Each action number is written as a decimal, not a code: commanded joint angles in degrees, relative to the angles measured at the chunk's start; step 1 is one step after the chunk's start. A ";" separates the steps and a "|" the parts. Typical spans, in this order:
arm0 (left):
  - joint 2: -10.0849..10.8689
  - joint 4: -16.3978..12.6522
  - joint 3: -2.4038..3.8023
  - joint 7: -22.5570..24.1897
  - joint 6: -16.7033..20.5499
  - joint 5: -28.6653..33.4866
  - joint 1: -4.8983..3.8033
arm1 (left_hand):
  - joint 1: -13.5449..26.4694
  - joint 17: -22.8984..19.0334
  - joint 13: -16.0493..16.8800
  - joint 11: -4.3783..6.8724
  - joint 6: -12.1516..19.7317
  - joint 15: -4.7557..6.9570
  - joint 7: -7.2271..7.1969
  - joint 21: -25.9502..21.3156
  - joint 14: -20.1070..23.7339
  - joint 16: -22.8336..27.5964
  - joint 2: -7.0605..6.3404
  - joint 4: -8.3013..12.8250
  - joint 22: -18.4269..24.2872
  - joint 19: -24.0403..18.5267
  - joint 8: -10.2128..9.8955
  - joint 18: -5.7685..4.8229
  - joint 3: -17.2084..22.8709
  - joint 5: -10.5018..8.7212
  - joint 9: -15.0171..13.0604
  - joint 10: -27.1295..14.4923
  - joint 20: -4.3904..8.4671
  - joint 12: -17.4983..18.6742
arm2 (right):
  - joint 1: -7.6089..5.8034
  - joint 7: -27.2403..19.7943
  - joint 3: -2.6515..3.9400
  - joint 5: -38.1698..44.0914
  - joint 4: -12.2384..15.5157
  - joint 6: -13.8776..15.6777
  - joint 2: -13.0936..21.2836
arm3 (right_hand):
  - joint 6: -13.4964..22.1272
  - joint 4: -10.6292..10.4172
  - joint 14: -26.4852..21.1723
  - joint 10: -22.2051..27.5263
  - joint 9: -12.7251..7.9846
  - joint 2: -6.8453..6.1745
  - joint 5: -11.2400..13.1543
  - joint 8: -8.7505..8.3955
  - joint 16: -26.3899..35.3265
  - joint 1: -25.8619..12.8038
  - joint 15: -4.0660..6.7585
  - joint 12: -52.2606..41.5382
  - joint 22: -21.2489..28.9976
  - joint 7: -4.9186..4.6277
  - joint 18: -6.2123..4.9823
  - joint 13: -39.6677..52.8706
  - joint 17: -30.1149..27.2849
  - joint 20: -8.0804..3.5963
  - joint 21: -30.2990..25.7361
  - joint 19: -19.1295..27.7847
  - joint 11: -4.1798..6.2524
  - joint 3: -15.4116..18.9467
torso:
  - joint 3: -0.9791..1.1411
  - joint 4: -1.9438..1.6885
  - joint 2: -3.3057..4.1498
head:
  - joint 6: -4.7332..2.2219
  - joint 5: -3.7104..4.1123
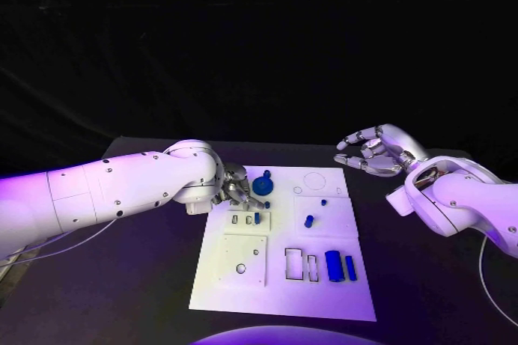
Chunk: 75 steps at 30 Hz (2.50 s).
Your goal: Assemble the parts on the task board
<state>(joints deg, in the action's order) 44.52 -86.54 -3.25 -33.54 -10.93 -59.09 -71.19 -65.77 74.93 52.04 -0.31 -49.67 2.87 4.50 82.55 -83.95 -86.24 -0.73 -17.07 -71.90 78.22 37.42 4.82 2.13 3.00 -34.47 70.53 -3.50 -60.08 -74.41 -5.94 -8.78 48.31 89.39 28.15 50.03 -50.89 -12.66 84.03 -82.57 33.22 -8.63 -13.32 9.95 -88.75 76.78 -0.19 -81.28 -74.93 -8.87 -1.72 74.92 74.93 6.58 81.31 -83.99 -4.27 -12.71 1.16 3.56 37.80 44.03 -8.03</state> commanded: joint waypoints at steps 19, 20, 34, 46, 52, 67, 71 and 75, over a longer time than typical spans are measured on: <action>-1.70 1.08 -0.48 -0.68 -1.91 0.99 -0.07 | 7.96 10.82 0.79 0.09 -0.41 0.25 -0.17 0.30 -4.77 -0.64 -12.29 0.30 -0.81 0.36 0.15 -1.12 33.52 -0.06 -1.93 0.07 0.18 -0.51 | 0.08 1.14 0.00 0.55 -0.69 -1.27 -0.54 | 0.64 -0.12 4.72 0.23 0.11 -0.10 -1.46 0.52 0.30 0.86 0.13 0.30 -9.02 -0.07 -0.61 6.06 9.42 -0.44 -0.19 -0.42 0.12 0.34 | 0.03 -0.06 0.00 | 0.51 0.15; -1.77 1.11 -0.49 -0.67 -1.97 1.07 -0.07 | 7.96 10.82 0.79 0.09 -0.41 0.25 -0.17 0.30 -4.77 -0.64 -12.29 0.30 -0.81 0.36 0.15 -1.12 33.52 -0.06 -1.93 0.07 0.18 -0.51 | 0.09 1.16 0.00 0.55 -0.73 -1.30 -0.57 | 0.64 -0.12 4.72 0.23 0.11 -0.10 -1.46 0.52 0.30 0.86 0.13 0.30 -9.02 -0.07 -0.61 6.06 9.42 -0.44 -0.19 -0.42 0.12 0.34 | 0.03 -0.07 0.00 | 0.51 0.16; -2.47 1.47 -0.89 -0.45 -3.06 2.01 -0.06 | 8.17 10.85 0.74 0.10 -0.43 0.26 -0.17 0.35 -4.78 -0.67 -12.58 0.29 -0.94 0.43 0.26 -1.15 34.20 -0.07 -2.05 0.04 0.18 -0.48 | 0.23 1.38 -0.01 0.56 -1.04 -1.60 -0.90 | 0.61 -0.21 4.75 0.15 0.12 -0.07 -1.71 0.58 0.27 0.84 0.13 0.21 -9.06 -0.08 -0.60 6.15 9.55 -0.45 -0.16 -0.45 0.12 0.35 | -0.01 -0.05 -0.01 | 0.83 0.15; -2.78 1.72 -1.10 -0.35 -4.22 2.45 -0.04 | 8.23 10.86 0.76 0.12 -0.43 0.27 -0.21 0.38 -4.79 -0.68 -12.86 0.38 -1.03 0.48 0.37 -1.17 34.79 -0.07 -2.19 0.04 0.18 -0.49 | 0.40 1.46 -0.02 0.53 -1.26 -1.98 -1.20 | 0.61 -0.27 4.75 0.14 0.13 -0.05 -1.77 0.60 0.26 0.81 0.13 0.20 -9.06 -0.08 -0.60 6.16 9.57 -0.45 -0.16 -0.46 0.11 0.36 | -0.01 -0.08 -0.03 | 1.10 0.19; -3.00 1.83 -1.16 -0.31 -4.42 2.49 -0.03 | 7.68 10.88 0.73 0.18 -0.33 0.32 -0.26 0.41 -4.79 -0.70 -13.22 0.48 -1.14 0.52 0.51 -1.18 36.01 -0.08 -2.42 -0.01 0.20 -0.46 | 0.46 1.57 -0.02 0.53 -1.30 -2.20 -1.29 | 0.60 -0.34 4.75 0.08 0.13 -0.03 -1.80 0.62 0.26 0.75 0.12 0.14 -9.07 -0.08 -0.60 6.21 9.56 -0.45 -0.15 -0.47 0.11 0.38 | -0.01 -0.01 0.01 | 1.16 0.17; -3.50 2.40 -1.29 -0.06 -4.09 2.59 0.03 | 4.21 10.90 0.85 0.44 -0.06 0.53 -0.52 0.44 -4.80 -0.75 -12.80 1.17 -1.33 0.56 1.30 -1.20 41.27 -0.09 -3.43 0.10 0.35 -0.52 | 0.56 1.73 -0.02 0.53 -1.40 -2.68 -1.44 | 0.57 -0.46 4.74 0.04 0.14 0.06 -1.85 0.67 0.27 0.70 0.12 0.10 -9.08 -0.08 -0.60 6.25 9.53 -0.45 -0.15 -0.47 0.11 0.38 | 0.01 -0.02 -0.02 | 1.39 0.25; -3.53 2.45 -1.30 0.07 -3.93 2.82 0.04 | 3.04 10.97 0.86 0.53 0.10 0.61 -0.61 0.46 -4.82 -0.81 -12.61 1.74 -1.41 0.59 1.54 -1.21 42.46 -0.08 -3.72 0.13 0.40 -0.52 | 0.60 1.75 -0.02 0.53 -1.43 -2.78 -1.48 | 0.57 -0.46 4.74 0.04 0.14 0.06 -1.85 0.67 0.27 0.70 0.12 0.10 -9.08 -0.08 -0.60 6.25 9.53 -0.45 -0.15 -0.47 0.11 0.38 | 0.02 -0.01 -0.02 | 1.47 0.31; -3.52 2.50 -1.31 0.21 -3.91 3.05 0.04 | 2.05 11.00 0.74 0.60 0.22 0.67 -0.69 0.51 -4.82 -0.83 -12.53 2.37 -1.56 0.67 1.75 -1.24 43.41 -0.09 -3.97 0.11 0.44 -0.40 | 0.63 1.77 -0.02 0.53 -1.46 -2.86 -1.51 | 0.56 -0.50 4.75 0.04 0.15 0.13 -1.89 0.69 0.27 0.71 0.13 0.11 -9.02 -0.07 -0.62 6.24 9.55 -0.45 -0.24 -0.42 0.12 0.35 | 0.04 -0.04 -0.02 | 1.43 0.30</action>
<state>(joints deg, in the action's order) 41.14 -84.06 -4.54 -34.01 -14.38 -56.78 -71.16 -63.23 74.91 52.85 -0.10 -49.66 3.25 4.09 82.82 -83.97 -86.71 -13.40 -14.76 -73.41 78.63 38.91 3.93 45.24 3.00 -38.41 70.76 -3.08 -60.34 -73.84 -4.24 -8.81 48.39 87.94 26.30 48.59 -50.72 -12.97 84.02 -82.57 33.30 -8.83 -14.85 10.39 -88.75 77.02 -0.20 -81.28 -74.94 -9.05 -1.72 74.95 74.90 6.58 81.31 -83.99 -4.28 -12.40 1.18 3.53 37.80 45.46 -7.75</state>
